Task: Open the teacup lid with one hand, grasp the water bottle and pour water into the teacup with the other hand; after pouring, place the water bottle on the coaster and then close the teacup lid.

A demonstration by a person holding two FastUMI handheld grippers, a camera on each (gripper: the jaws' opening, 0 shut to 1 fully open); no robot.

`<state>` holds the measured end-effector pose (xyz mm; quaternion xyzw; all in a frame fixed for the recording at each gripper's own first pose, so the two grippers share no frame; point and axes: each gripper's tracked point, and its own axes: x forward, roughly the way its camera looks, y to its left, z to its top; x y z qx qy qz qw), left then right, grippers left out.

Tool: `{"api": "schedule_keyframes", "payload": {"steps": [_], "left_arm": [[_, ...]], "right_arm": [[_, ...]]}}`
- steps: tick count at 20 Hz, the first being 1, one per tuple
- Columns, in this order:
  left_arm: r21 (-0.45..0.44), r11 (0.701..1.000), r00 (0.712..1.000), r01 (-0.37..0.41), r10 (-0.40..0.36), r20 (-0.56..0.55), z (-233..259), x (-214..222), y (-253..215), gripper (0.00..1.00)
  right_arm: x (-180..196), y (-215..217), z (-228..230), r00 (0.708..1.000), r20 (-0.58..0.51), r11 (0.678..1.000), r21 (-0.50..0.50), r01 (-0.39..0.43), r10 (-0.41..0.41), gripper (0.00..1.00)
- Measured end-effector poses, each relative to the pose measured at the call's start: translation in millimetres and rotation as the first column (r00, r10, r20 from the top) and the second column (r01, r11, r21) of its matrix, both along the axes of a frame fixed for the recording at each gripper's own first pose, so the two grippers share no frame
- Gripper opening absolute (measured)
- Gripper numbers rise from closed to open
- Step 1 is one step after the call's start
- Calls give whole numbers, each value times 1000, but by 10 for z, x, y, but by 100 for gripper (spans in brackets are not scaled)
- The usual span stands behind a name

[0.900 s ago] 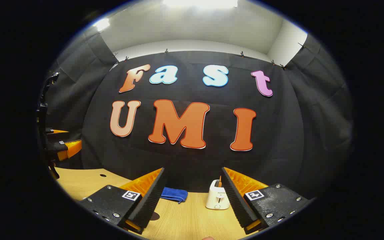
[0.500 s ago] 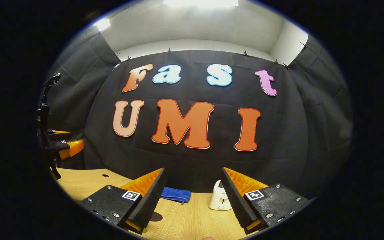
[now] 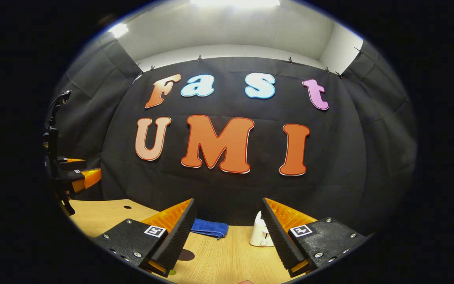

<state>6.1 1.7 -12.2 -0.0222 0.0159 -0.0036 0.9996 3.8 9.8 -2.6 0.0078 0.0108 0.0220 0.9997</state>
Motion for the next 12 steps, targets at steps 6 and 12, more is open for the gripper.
{"api": "schedule_keyframes", "payload": {"steps": [6,12], "left_arm": [[-27,999,997,35,-37,-62,-308,-2,-74,100],[-29,997,985,71,-75,-158,-786,-116,-117,96]], "right_arm": [[-25,125,-219,999,-31,999,18,-39,39,98],[-116,391,-714,983,-130,990,53,-127,133,99]]}}
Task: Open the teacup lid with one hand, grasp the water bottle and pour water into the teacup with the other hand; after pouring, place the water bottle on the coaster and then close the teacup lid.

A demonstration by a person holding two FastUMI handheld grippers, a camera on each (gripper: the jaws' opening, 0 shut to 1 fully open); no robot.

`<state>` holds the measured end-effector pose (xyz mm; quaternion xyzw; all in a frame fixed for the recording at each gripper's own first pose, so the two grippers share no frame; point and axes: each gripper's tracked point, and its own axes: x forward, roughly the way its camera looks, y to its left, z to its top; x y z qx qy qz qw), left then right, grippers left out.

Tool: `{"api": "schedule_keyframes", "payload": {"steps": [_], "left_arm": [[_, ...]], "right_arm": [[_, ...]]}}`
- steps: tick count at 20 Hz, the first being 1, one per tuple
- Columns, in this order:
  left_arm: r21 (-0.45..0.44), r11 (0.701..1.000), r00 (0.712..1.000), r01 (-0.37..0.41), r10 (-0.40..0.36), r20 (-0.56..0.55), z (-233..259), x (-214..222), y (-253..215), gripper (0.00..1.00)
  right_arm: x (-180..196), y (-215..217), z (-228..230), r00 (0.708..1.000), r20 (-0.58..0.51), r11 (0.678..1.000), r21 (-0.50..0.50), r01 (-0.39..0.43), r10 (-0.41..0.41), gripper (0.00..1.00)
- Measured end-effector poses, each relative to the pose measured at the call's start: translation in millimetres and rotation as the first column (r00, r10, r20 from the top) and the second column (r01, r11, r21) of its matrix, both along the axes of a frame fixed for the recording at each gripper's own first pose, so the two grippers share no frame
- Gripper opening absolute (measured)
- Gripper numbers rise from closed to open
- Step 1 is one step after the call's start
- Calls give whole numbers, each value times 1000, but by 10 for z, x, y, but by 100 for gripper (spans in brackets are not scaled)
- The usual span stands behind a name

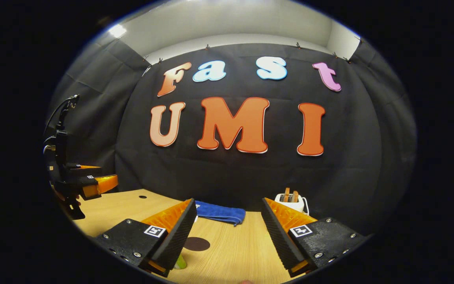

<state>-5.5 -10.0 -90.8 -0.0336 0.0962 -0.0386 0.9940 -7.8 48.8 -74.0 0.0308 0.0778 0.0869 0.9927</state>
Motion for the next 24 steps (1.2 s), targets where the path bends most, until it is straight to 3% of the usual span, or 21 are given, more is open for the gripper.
{"api": "schedule_keyframes", "payload": {"steps": [2,3,4,7,8,9,15,20,23,24], "left_arm": [[-5,1000,999,16,-17,-43,-206,-58,-16,100],[-9,1000,997,29,-29,-66,-307,-94,-34,96],[-13,999,995,41,-42,-87,-411,-135,-53,100],[-19,996,984,90,-92,-153,-697,-278,-136,100],[-16,994,981,107,-108,-161,-760,-322,-164,96],[-10,992,977,124,-124,-171,-823,-354,-209,100],[8,977,948,213,-205,-242,-1159,-566,-444,97],[39,969,929,242,-220,-298,-1391,-627,-518,80],[66,963,918,261,-227,-326,-1492,-650,-564,79],[66,961,915,267,-232,-330,-1507,-666,-570,70]], "right_arm": [[-43,106,-132,999,-31,999,19,-39,40,98],[-67,151,-187,997,-41,998,27,-59,60,98],[-65,167,-215,996,-45,997,33,-75,76,99],[-167,348,-366,989,-54,990,39,-134,136,99],[-214,404,-416,986,-63,987,43,-155,157,99],[-250,464,-470,981,-74,983,47,-175,179,99],[-388,705,-703,959,-121,967,60,-250,255,99],[-464,770,-815,949,-141,959,62,-277,284,99],[-483,782,-852,945,-150,957,57,-285,291,99],[-496,783,-861,944,-153,957,54,-286,291,99]]}}
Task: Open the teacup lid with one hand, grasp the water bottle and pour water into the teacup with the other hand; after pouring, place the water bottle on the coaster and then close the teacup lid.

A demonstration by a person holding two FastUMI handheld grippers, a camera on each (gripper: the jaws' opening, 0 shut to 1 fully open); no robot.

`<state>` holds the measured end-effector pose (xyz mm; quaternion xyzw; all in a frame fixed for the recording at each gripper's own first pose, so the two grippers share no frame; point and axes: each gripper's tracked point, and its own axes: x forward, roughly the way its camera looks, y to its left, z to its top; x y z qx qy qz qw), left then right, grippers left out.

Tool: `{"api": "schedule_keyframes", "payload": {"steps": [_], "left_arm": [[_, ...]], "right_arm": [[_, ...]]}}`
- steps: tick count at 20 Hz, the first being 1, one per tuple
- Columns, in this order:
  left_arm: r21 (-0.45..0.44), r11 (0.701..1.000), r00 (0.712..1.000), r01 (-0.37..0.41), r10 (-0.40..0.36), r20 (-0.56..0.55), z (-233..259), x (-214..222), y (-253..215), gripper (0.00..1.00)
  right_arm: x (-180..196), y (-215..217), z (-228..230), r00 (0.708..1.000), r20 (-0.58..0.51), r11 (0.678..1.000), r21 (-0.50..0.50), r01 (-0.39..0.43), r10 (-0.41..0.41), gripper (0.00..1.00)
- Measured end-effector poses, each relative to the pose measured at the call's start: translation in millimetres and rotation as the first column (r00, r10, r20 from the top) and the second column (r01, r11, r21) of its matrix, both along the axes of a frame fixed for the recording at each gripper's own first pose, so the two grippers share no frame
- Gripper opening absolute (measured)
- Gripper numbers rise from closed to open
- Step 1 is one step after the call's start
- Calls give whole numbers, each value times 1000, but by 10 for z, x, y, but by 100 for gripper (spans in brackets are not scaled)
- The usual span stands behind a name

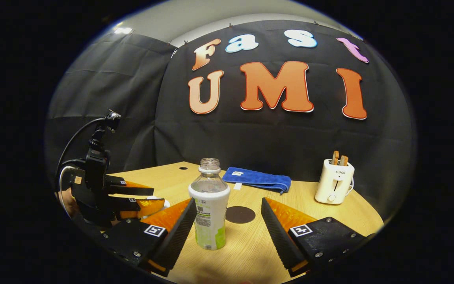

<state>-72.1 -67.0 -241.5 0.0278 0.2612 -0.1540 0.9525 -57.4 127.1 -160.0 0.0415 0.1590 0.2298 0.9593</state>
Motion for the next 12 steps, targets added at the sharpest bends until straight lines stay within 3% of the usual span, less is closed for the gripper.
{"api": "schedule_keyframes", "payload": {"steps": [1,2,4,5,6,7,10,11,12], "left_arm": [[3,1000,1000,2,-2,-2,-3,-29,-11,60],[4,1000,1000,-1,1,-2,7,-19,-7,65],[5,1000,1000,-9,9,9,37,15,19,63],[2,1000,1000,-14,14,7,37,35,31,48],[-1,1000,1000,-25,25,13,34,41,36,46],[-5,1000,1000,-28,28,8,25,50,31,36],[-17,998,998,-57,57,31,89,78,68,36],[-22,998,997,-63,63,33,90,103,86,28],[-26,997,996,-74,75,43,120,113,122,28]], "right_arm": [[-3,5,-3,1000,0,1000,0,-3,3,99],[-5,14,-21,1000,-4,1000,-4,-7,7,99],[-22,19,-44,1000,-9,1000,-10,-12,12,99],[-16,25,-55,1000,-10,1000,-13,-15,15,99],[-26,33,-55,1000,-9,1000,-17,-17,17,99],[-24,31,-60,1000,-8,1000,-20,-19,19,99],[-45,70,-99,1000,-14,999,-26,-28,28,99],[-50,85,-121,999,-20,999,-29,-32,32,99],[-49,108,-145,999,-24,999,-32,-40,39,99]]}}
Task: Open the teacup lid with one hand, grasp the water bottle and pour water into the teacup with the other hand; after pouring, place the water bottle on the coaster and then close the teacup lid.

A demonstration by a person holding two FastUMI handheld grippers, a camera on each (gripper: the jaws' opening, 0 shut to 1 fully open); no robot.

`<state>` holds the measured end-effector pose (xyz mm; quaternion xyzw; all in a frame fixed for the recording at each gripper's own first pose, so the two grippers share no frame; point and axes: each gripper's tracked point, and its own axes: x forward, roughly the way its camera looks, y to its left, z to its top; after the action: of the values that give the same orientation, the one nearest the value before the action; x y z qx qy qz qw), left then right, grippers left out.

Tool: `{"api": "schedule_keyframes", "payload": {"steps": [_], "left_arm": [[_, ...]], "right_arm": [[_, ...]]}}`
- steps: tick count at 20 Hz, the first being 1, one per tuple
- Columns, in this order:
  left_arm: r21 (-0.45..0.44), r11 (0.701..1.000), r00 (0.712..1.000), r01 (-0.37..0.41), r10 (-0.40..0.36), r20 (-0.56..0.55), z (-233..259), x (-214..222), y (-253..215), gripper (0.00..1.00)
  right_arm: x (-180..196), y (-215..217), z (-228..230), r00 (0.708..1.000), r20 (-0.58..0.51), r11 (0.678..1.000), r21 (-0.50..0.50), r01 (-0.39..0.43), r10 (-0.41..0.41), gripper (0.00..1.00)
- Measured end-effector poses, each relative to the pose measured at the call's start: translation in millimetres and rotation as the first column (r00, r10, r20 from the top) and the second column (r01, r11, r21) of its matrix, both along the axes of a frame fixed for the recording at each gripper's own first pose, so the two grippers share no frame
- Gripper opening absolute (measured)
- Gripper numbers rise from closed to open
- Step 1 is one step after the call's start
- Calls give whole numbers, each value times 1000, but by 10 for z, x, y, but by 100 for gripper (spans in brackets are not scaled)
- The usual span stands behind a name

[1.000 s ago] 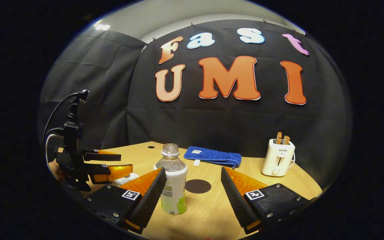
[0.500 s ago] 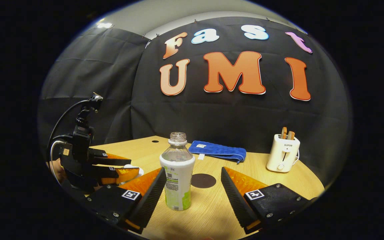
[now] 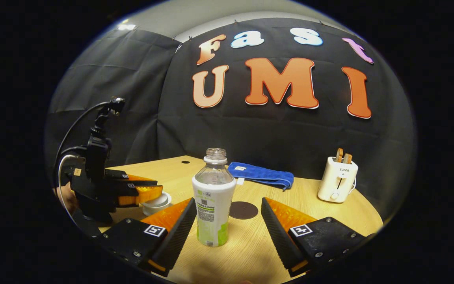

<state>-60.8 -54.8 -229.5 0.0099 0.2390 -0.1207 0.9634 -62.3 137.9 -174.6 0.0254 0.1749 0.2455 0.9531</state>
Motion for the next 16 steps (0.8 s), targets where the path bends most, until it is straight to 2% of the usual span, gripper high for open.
{"api": "schedule_keyframes", "payload": {"steps": [11,15,16], "left_arm": [[-21,988,986,-155,156,67,273,133,574,30],[-16,981,979,-195,195,63,220,140,773,29],[-17,979,977,-202,203,60,190,123,809,30]], "right_arm": [[42,359,-402,994,-95,999,-11,-48,47,98],[53,450,-595,989,-140,998,-31,-46,41,91],[52,470,-633,988,-148,998,-38,-43,37,86]]}}
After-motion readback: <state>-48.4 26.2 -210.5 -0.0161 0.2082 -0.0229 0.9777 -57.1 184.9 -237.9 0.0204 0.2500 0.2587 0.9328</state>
